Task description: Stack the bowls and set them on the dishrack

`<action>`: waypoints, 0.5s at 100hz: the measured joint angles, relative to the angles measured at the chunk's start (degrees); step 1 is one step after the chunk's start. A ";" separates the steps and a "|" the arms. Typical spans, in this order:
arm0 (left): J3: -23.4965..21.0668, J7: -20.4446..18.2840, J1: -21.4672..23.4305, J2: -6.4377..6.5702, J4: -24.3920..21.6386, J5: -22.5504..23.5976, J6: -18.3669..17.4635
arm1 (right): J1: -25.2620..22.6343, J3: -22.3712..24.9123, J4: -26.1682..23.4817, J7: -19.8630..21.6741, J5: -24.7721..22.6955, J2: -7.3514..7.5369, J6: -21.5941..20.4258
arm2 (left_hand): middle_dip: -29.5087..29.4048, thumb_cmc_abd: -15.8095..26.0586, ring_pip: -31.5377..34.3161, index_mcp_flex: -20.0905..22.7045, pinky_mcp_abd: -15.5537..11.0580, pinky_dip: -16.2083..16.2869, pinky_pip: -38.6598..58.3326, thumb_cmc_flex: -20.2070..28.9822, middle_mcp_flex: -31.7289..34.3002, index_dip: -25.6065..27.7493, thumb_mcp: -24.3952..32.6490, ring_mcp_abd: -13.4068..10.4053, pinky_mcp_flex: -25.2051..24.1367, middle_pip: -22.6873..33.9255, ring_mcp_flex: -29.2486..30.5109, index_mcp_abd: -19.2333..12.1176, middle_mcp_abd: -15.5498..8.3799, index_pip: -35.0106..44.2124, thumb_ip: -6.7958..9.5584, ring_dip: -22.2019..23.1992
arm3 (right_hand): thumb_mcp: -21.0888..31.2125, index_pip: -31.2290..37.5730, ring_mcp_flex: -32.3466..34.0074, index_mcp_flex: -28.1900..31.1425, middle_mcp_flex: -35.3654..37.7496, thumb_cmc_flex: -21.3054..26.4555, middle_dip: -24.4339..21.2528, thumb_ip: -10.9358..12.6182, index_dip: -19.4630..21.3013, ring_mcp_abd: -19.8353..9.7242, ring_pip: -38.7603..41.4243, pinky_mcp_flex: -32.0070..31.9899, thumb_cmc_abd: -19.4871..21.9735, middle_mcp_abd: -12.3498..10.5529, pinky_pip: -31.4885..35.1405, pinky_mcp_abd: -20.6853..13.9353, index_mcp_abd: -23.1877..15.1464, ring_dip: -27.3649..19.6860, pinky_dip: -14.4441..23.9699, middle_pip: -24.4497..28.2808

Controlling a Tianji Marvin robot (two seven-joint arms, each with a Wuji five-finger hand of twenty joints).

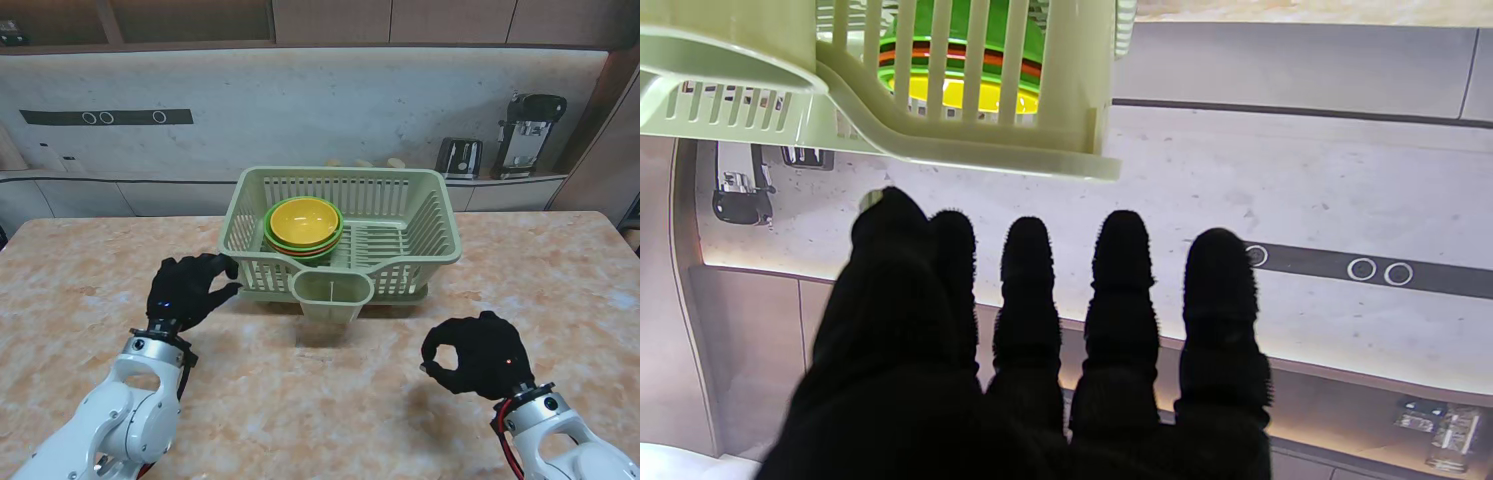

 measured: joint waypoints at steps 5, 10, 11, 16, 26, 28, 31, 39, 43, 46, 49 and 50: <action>0.00 0.26 0.45 -0.08 -0.01 -0.54 0.08 | 0.04 -0.06 0.01 0.00 -0.01 0.00 -0.01 | 0.01 0.00 0.00 0.00 0.01 0.12 0.01 0.00 0.00 0.00 0.00 0.03 -0.01 0.00 0.00 0.00 0.00 0.00 0.00 0.00 | 0.00 0.00 0.00 0.00 0.00 0.00 0.00 0.00 0.00 0.00 0.00 0.00 0.00 0.00 0.00 0.00 0.00 0.00 0.00 0.00; 0.00 0.32 0.86 -0.15 -0.06 -0.78 0.21 | 0.09 -0.11 0.02 0.00 -0.03 0.01 -0.03 | 0.01 0.00 -0.05 0.01 0.02 0.23 0.01 0.00 0.00 0.00 0.00 0.04 -0.03 -0.02 0.00 0.00 0.00 0.00 0.00 0.00 | 0.00 0.00 0.00 0.00 0.00 0.00 0.00 0.00 0.00 0.00 0.00 0.00 0.00 0.00 0.00 0.00 0.00 0.00 0.00 0.00; 0.00 0.32 0.96 -0.15 -0.08 -0.78 0.28 | 0.10 -0.12 0.02 0.00 -0.04 0.01 -0.03 | 0.01 0.00 -0.07 0.01 0.02 0.24 0.01 0.00 0.00 0.00 0.00 0.04 -0.04 -0.02 0.00 0.00 0.00 0.00 0.00 0.00 | 0.00 0.00 0.00 0.00 0.00 0.00 0.00 0.00 0.00 0.00 0.00 0.00 0.00 0.00 0.00 0.00 0.00 0.00 0.00 0.00; 0.02 0.37 1.38 -0.19 -0.15 -0.77 0.72 | 0.15 -0.18 0.02 0.03 -0.04 0.02 -0.05 | 0.01 0.00 -0.36 0.01 0.02 0.26 0.01 0.00 0.00 0.01 0.00 0.06 -0.05 -0.04 0.00 0.00 0.00 0.00 0.00 0.00 | 0.00 0.00 0.00 0.00 0.00 0.00 0.00 0.00 0.00 0.00 0.00 0.00 0.00 0.00 0.00 0.00 0.00 0.00 0.00 0.00; 0.09 0.70 2.07 -0.25 -0.14 -0.69 1.65 | 0.22 -0.26 0.02 0.16 -0.04 0.02 -0.07 | 0.01 0.00 -0.49 0.02 0.04 0.33 0.01 0.00 0.00 0.01 0.00 0.07 -0.25 -0.12 0.00 0.00 0.00 0.00 0.00 0.00 | 0.00 0.00 0.00 0.00 0.00 0.00 0.00 0.00 0.00 0.00 0.00 0.00 0.00 0.00 0.00 0.00 0.00 0.00 0.00 0.00; 0.10 0.76 2.20 -0.27 -0.13 -0.70 1.81 | 0.23 -0.27 0.02 0.17 -0.04 0.03 -0.07 | 0.01 0.00 -0.50 0.02 0.04 0.33 0.01 0.00 0.00 0.01 0.00 0.08 -0.46 -0.13 0.00 0.00 0.00 0.00 0.00 0.00 | 0.00 0.00 0.00 0.00 0.00 0.00 0.00 0.00 0.00 0.00 0.00 0.00 0.00 0.00 0.00 0.00 0.00 0.00 0.00 0.00; 0.12 0.85 2.38 -0.30 -0.09 -0.75 2.05 | 0.24 -0.29 0.02 0.18 -0.04 0.03 -0.07 | 0.01 0.00 -0.51 0.02 0.05 0.33 0.01 0.00 0.01 0.01 0.00 0.08 -0.60 -0.13 0.00 0.00 0.00 0.00 0.00 0.00 | 0.00 0.00 0.00 0.00 0.00 0.00 0.00 0.00 0.00 0.00 0.00 0.00 0.00 0.00 0.00 0.00 0.00 0.00 0.00 0.00; 0.22 1.08 2.82 -0.35 0.10 -1.00 2.81 | 0.29 -0.40 0.02 0.23 -0.04 0.04 -0.06 | 0.01 -0.01 -0.52 0.03 0.07 0.33 0.01 0.00 0.46 0.01 0.00 0.09 -0.63 -0.15 0.01 0.00 0.00 0.00 0.00 0.00 | 0.00 0.00 0.00 0.00 0.00 0.00 0.00 0.00 0.00 0.00 0.00 0.00 0.00 0.00 0.00 0.00 0.00 0.00 0.00 0.00; 0.22 1.12 3.03 -0.38 0.22 -1.14 3.07 | 0.32 -0.44 0.02 0.29 -0.01 0.04 -0.05 | 0.01 -0.14 -0.52 0.03 0.07 0.34 0.01 0.00 1.23 0.01 0.02 0.10 -0.65 -0.26 0.01 0.00 0.00 0.00 0.00 0.00 | 0.00 0.00 0.00 0.00 0.00 0.00 0.00 0.00 0.00 0.00 0.00 0.00 0.00 0.00 0.00 0.00 0.00 0.00 0.00 0.00; 0.21 1.12 3.18 -0.39 0.33 -1.26 3.18 | 0.35 -0.48 0.02 0.33 0.02 0.04 -0.04 | 0.01 -0.62 -0.52 0.03 0.08 0.34 0.01 0.00 1.23 0.01 0.06 0.12 -0.65 -0.26 0.01 0.00 0.00 0.00 0.00 0.00 | 0.00 0.00 0.00 0.00 0.00 0.00 0.00 0.00 0.00 0.00 0.00 0.00 0.00 0.00 0.00 0.00 0.00 0.00 0.00 0.00; 0.18 1.06 3.35 -0.40 0.44 -1.43 3.27 | 0.38 -0.51 0.02 0.38 0.06 0.04 -0.03 | 0.01 -0.64 -0.52 0.22 0.08 0.35 0.01 0.00 1.23 0.01 0.06 0.13 -0.65 -0.26 0.01 0.00 0.00 0.00 0.00 0.00 | 0.00 0.00 0.00 0.00 0.00 0.00 0.00 0.00 0.00 0.00 0.00 0.00 0.00 0.00 0.00 0.00 0.00 0.00 0.00 0.00; 0.17 1.02 3.40 -0.41 0.48 -1.48 3.30 | 0.40 -0.52 0.02 0.40 0.08 0.04 -0.03 | 0.01 -0.65 -0.52 0.71 0.09 0.35 0.01 0.00 1.23 0.01 0.06 0.16 -0.65 -0.26 0.01 0.00 0.00 0.00 0.00 0.00 | 0.00 0.00 0.00 0.00 0.00 0.00 0.00 0.00 0.00 0.00 0.00 0.00 0.00 0.00 0.00 0.00 0.00 0.00 0.00 0.00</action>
